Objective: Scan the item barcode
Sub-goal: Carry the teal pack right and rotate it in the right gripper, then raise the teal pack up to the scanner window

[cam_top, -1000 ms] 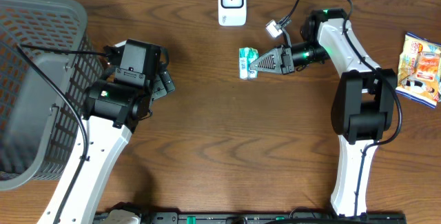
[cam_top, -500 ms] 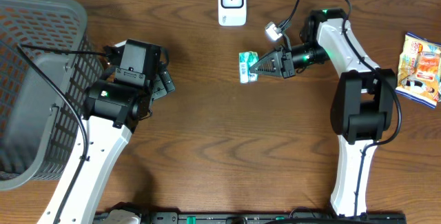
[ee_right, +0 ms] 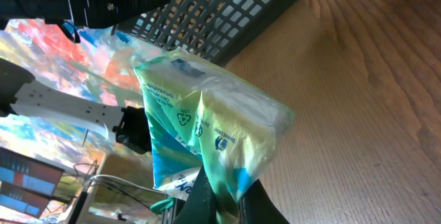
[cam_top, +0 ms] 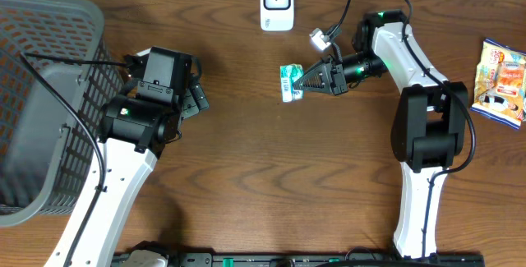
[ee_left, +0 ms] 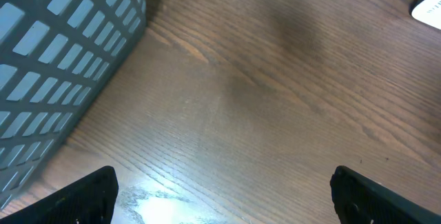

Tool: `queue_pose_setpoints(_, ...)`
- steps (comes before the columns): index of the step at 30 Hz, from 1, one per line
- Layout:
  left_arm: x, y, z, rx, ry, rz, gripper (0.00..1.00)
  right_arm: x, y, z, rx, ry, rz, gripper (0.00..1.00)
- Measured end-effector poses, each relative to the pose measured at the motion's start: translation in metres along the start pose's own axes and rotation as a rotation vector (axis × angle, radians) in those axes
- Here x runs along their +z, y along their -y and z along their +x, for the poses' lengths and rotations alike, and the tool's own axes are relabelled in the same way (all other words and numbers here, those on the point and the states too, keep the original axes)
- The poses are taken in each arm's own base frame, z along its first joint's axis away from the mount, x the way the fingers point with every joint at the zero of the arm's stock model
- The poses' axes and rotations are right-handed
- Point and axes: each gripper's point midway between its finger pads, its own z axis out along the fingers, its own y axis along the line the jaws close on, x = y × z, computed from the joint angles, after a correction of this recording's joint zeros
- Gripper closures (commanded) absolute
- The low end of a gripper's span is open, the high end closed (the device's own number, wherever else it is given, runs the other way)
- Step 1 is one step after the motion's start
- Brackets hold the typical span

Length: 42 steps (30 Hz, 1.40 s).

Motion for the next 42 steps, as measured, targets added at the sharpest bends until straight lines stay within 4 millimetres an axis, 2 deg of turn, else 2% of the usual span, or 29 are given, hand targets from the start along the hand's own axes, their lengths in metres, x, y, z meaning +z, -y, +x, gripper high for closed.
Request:
queue_pose_setpoints(14,0.000,0.000,0.000,0.000,0.000,-0.001,0.02,0.003,0.001,0.001,-0.012,-0.011,0.000,0.98)
queue_pose_setpoints(23,0.000,0.000,0.000,0.000,0.000,0.000,0.02,0.037,0.011,0.003,-0.086,-0.094,0.005,0.98)
queue_pose_setpoints(26,0.000,0.000,0.000,0.000,0.000,-0.001,0.02,0.050,0.024,-0.003,-0.118,-0.108,0.034,0.98)
queue_pose_setpoints(28,0.000,0.000,0.000,0.001,0.000,-0.001,0.02,0.056,0.046,-0.010,-0.133,-0.131,0.111,0.99)
queue_pose_setpoints(30,0.000,0.000,0.000,0.000,0.000,-0.001,0.02,0.056,0.072,-0.014,-0.068,-0.161,0.241,0.99)
queue_pose_setpoints(33,0.000,0.000,0.000,0.000,0.000,-0.001,0.02,0.044,0.112,-0.011,0.089,-0.196,0.491,0.99)
queue_pose_setpoints(36,0.000,0.000,0.000,0.001,0.000,-0.001,0.02,0.019,0.141,-0.003,0.216,-0.222,0.730,0.99)
queue_pose_setpoints(39,0.000,0.000,0.000,0.000,0.000,-0.001,0.02,-0.010,0.160,-0.007,0.239,-0.235,0.949,0.99)
queue_pose_setpoints(42,0.000,0.000,0.000,0.000,0.000,-0.001,0.02,-0.047,0.177,-0.022,0.177,-0.241,1.189,0.99)
